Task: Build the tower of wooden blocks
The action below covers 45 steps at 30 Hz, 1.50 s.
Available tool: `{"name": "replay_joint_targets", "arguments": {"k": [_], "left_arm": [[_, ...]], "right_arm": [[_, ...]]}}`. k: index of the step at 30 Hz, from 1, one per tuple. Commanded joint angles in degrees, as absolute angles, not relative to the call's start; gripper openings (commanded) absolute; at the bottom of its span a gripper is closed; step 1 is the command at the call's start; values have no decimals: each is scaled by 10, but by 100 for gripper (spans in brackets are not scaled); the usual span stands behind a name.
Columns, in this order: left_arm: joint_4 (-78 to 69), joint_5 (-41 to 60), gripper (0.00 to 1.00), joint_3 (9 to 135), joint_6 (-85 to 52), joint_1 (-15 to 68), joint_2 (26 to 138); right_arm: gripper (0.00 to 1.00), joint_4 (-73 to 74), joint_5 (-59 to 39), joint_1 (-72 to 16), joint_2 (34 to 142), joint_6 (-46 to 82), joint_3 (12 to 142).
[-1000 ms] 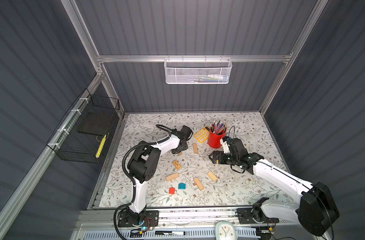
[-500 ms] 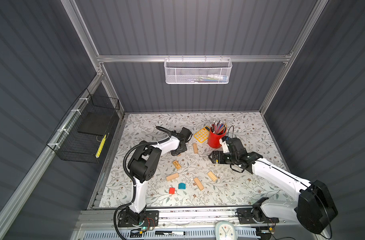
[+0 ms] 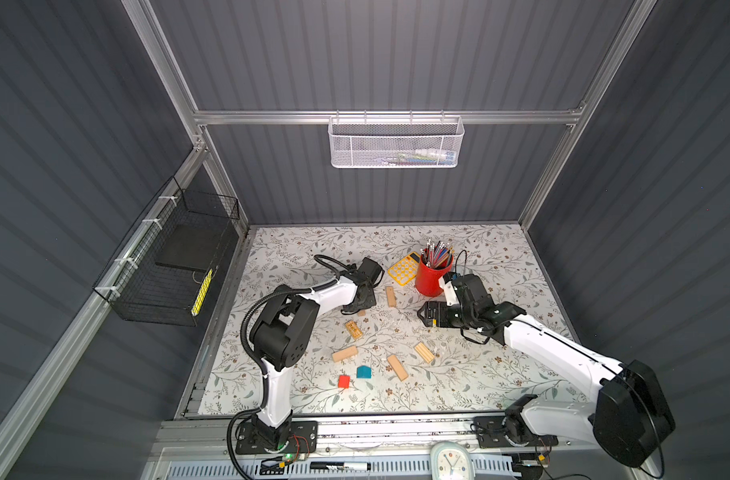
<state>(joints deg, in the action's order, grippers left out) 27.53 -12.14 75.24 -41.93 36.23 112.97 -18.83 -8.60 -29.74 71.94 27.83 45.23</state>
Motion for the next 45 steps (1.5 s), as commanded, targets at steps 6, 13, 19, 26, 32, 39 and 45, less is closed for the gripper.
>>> {"name": "replay_joint_targets", "arguments": {"k": [6,13,19,26,32,39,45], "left_arm": [[298,-80,12,721,-403,420,1101],[305,-86,10,710,-416,452,1095],[300,-80,10,700,-412,467,1093],[285,-81,10,689,-408,470,1102],[284,-84,28,690,-397,479,1105],[284,-88,35,691,-402,479,1100],[283,-85,40,694,-402,479,1079]], "right_arm": [[99,-206,-79,-299,694,280,445],[99,-209,-80,-299,680,288,439],[99,-206,-78,-299,669,294,429],[99,-204,-80,-299,668,292,429],[99,-204,-78,-299,669,291,431],[99,-206,-81,-299,672,288,437],[99,-219,-82,-299,676,275,453]]}}
